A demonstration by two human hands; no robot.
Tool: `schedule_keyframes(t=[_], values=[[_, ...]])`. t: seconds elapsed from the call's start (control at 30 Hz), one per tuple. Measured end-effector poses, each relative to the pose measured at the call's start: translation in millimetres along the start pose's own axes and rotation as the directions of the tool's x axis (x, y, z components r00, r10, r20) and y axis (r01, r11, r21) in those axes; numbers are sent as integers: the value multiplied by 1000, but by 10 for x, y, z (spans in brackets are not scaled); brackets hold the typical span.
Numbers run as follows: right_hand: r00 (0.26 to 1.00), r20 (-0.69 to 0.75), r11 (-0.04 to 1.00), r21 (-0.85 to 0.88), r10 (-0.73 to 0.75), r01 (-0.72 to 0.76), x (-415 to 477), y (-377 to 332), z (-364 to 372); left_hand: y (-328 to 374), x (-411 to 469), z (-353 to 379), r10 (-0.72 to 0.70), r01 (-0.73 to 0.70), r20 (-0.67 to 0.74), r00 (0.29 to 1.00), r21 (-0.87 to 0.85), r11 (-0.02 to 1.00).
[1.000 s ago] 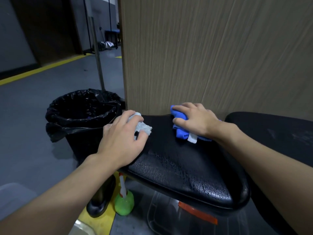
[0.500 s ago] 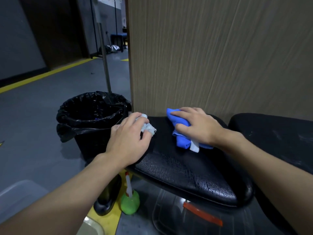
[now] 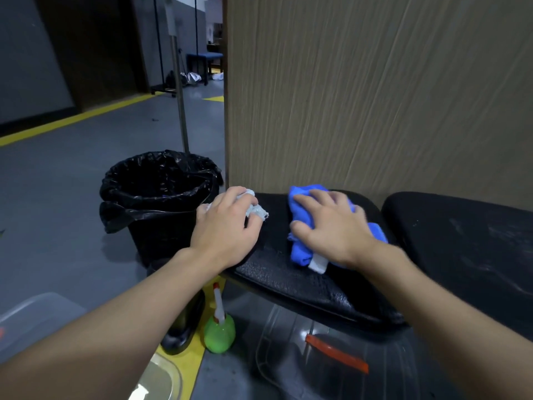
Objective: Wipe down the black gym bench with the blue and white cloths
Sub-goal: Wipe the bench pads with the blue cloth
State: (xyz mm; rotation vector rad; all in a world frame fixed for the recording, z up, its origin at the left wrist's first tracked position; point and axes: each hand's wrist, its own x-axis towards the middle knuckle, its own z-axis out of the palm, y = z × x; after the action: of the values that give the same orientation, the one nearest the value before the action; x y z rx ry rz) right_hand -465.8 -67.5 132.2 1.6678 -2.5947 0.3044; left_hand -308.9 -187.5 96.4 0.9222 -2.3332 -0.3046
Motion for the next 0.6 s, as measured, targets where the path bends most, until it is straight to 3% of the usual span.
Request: schedule_keyframes(t=[0.1,0.23,0.6], values=[[992,-3,992,-6,-124,124,-109,-370,99,-15,10,-5,-6,6,-3,1000,-28,1000],[987,-39,987,23,-156,157,-213,-312,76,-11,-6,-15,-5,4,-13,1000,-47,999],[984,-115,990,38,139,-135,-784,408,-98,-7,-37,-70,26,-21,56,998,-82,996]])
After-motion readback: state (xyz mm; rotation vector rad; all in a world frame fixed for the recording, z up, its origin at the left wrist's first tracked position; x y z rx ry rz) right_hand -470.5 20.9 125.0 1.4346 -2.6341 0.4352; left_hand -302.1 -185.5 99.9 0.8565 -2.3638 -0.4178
